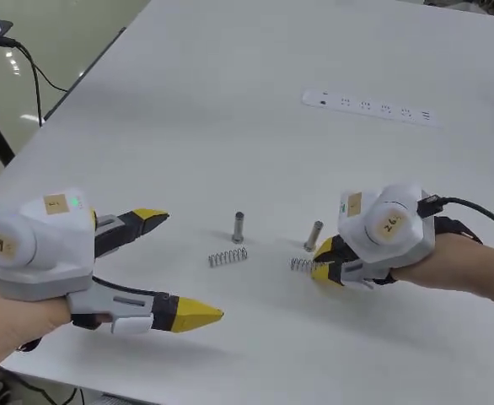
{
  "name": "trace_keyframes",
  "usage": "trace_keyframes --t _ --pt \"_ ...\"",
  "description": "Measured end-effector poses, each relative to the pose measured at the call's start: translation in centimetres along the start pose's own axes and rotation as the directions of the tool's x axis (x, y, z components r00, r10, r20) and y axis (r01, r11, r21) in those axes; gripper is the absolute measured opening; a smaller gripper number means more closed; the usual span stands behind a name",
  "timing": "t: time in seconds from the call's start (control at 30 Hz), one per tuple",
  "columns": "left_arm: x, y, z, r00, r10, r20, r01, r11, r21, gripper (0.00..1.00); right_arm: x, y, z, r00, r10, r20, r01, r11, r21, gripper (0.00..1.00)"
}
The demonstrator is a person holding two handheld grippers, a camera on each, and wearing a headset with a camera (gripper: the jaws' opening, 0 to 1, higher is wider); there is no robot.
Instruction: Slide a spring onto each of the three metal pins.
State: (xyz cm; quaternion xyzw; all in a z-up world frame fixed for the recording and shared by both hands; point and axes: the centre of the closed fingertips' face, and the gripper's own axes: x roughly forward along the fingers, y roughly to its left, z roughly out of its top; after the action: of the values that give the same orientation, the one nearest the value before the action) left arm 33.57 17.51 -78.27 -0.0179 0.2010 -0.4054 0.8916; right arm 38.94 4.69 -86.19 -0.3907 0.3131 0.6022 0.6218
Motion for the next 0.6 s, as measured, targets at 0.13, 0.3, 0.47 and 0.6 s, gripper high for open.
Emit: trace_keyframes --t 0.13,0.3,0.47,0.6 --pt "-0.1 0.1 0.0 1.0000 0.002 0.001 -0.002 1.000 0.000 0.97 0.0 -0.1 0.1 0.9999 -0.002 0.012 0.002 1.000 0.014 0.08" --pt "0.1 -0.1 0.2 1.0000 -0.004 0.000 0.004 1.000 0.003 0.97 -0.4 0.0 0.4 0.9998 -0.006 0.021 0.006 1.000 0.010 0.08" --pt "0.3 -0.2 0.3 1.0000 -0.007 -0.002 0.007 1.000 0.006 0.97 -1.0 -0.1 0.8 0.9994 -0.015 0.031 0.015 1.000 0.008 0.08" --pt "0.3 -0.3 0.3 0.9999 -0.013 -0.003 0.013 1.000 0.007 0.96 -1.8 0.0 1.0 0.9991 -0.021 0.037 0.021 1.000 -0.010 0.08"
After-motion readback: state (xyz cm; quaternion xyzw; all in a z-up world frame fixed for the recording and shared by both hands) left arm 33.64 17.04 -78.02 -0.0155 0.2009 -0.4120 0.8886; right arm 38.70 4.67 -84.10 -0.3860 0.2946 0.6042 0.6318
